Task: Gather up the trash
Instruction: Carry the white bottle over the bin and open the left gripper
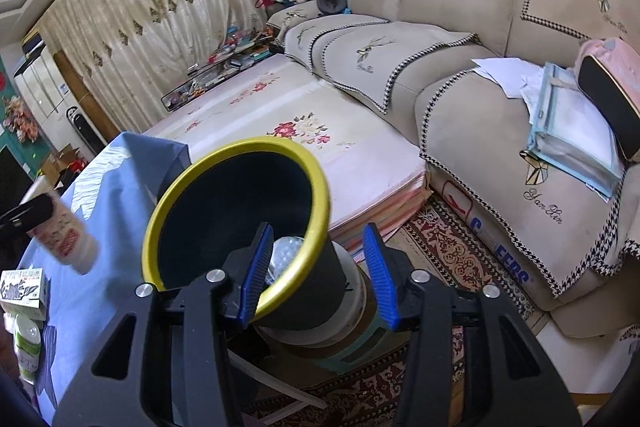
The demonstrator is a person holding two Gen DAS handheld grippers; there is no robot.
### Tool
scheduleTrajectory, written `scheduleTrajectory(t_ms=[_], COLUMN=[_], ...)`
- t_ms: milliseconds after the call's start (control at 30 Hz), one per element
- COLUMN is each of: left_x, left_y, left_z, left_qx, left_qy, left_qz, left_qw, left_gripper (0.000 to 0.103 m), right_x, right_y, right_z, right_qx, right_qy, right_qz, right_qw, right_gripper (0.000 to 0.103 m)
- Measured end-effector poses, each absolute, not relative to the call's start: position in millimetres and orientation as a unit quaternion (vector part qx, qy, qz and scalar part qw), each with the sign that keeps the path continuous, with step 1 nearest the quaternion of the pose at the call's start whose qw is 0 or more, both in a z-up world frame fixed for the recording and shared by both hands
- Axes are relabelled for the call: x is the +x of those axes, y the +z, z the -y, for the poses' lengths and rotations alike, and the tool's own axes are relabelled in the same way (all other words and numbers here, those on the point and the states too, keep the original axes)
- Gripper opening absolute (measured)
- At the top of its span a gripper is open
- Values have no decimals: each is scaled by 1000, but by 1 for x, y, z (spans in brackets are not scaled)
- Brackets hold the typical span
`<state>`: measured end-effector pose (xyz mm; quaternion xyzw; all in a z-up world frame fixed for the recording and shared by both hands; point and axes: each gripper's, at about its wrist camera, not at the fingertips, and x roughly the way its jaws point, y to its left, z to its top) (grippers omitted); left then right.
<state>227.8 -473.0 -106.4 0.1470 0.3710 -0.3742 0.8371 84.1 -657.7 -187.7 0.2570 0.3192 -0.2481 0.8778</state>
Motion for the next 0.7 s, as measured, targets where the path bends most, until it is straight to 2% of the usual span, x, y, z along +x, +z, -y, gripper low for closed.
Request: scheduleTrajectory(t_ms=[367,467,533,700], left_x=[254,256,253,233], left_y=[-167,-170,-167,-136], left_z=[550,549,544,501], left_qx=[164,161,157,129], left_qy=[-373,-364,-361,-354], left_qz=[-409,-403,-397,-375], left_qw=[817,824,829,847], left_gripper=[48,71,72,84], right_x=[71,72,73,76], right_y=[-201,-203,-204,-202], right_z=[681,682,681,672], right_qx=[279,280,280,276], right_qy=[-265,-264,-261,-253], right_qz=[-320,-323,-324,-326], right_qw=[866,865,865,868], right_gripper=[45,45,45,46])
